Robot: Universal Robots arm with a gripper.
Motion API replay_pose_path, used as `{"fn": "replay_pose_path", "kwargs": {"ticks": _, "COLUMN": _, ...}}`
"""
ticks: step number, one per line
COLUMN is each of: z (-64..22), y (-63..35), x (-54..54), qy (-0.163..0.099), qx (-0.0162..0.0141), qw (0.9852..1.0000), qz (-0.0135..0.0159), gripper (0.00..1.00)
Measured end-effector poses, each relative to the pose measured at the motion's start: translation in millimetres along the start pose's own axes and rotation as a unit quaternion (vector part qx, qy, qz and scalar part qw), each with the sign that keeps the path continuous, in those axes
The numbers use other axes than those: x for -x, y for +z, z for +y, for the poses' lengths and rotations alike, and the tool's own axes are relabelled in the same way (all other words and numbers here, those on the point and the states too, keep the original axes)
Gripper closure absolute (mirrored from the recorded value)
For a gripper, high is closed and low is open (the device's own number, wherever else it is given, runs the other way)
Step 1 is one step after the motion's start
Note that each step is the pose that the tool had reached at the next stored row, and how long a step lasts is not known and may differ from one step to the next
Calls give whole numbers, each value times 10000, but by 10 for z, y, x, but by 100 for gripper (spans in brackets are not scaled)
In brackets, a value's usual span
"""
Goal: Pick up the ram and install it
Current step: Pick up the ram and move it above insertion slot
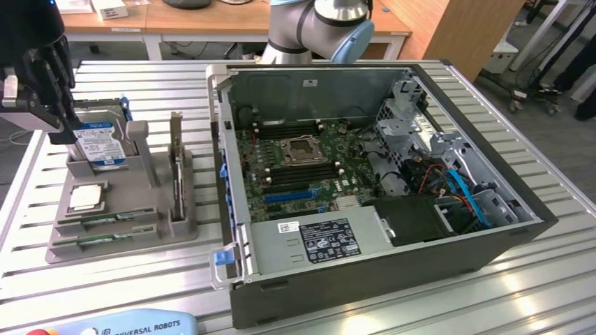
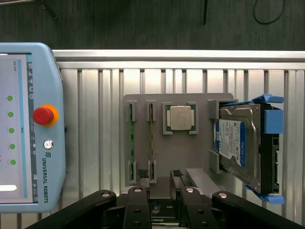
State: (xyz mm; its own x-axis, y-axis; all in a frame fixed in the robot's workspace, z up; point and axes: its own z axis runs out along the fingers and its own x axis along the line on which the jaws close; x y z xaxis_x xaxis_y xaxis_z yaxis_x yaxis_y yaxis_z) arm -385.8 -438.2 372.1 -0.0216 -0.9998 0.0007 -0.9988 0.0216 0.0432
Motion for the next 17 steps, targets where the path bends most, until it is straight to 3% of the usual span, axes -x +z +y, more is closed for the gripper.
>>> {"fn": "replay_pose_path", "kwargs": {"ticks": 9, "z": 0, "y": 0, "x": 0, "qy": 0, "qx": 0, "qw": 10000, "qz": 0, "gripper": 68}}
{"fn": "replay_pose_path", "kwargs": {"ticks": 10, "z": 0, "y": 0, "x": 0, "qy": 0, "qx": 0, "qw": 10000, "qz": 0, "gripper": 62}}
{"fn": "replay_pose_path", "kwargs": {"ticks": 17, "z": -1, "y": 29, "x": 0, "qy": 0, "qx": 0, "qw": 10000, "qz": 0, "gripper": 62}}
